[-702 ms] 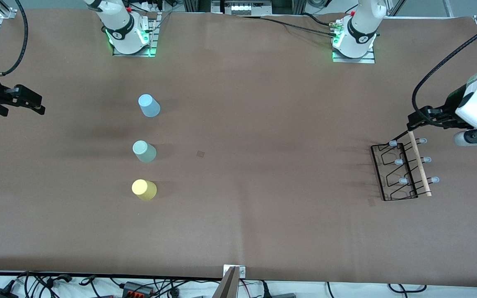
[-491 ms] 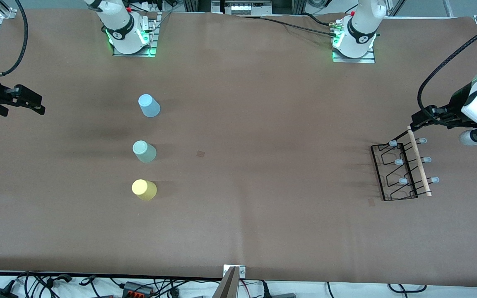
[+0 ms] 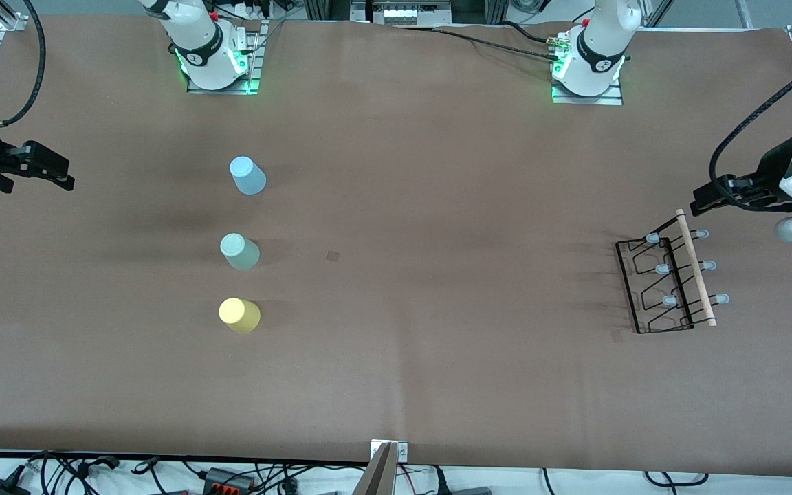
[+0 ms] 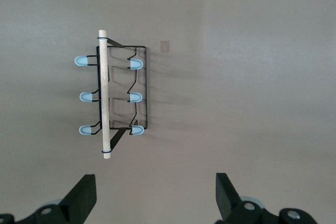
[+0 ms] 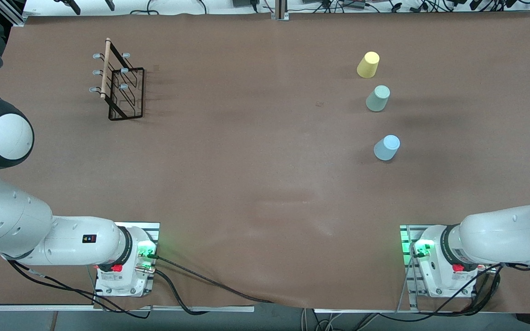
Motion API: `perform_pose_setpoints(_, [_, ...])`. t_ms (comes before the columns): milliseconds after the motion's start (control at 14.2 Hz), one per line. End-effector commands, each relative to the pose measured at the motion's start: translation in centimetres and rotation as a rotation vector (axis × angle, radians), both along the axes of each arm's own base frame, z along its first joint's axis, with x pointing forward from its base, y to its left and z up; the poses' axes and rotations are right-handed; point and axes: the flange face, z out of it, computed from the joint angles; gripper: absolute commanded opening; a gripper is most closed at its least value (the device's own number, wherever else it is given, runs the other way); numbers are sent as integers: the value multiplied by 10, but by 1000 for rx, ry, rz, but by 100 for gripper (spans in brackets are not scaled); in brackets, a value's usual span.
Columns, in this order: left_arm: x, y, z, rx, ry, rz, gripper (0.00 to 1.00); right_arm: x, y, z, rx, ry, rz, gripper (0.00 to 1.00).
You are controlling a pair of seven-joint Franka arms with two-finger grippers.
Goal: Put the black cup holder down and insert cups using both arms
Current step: 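Move the right gripper toward the cups while the left gripper nears the rack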
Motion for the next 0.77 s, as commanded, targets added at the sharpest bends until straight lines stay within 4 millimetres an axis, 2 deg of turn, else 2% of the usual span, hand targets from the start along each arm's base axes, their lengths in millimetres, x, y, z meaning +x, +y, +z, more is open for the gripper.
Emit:
perform_pose_setpoints(0, [2, -3, 3, -24, 5, -5, 100, -2, -1, 3, 13, 10, -6, 100])
perform_pose_setpoints(140, [4, 5, 2, -24, 5, 17, 100, -11, 5, -11, 17, 115, 6, 100])
perform_pose_setpoints(281, [6, 5, 8, -22, -11, 21, 100, -6, 21, -34, 24, 182, 32, 100])
perform_pose_setpoints(561, [6, 12, 13, -13, -35, 32, 100, 10, 45, -101, 25, 140, 56, 100])
perform_pose_setpoints(702, [8, 24, 1, -9, -4, 54, 100, 6, 67, -141, 20, 102, 44, 100])
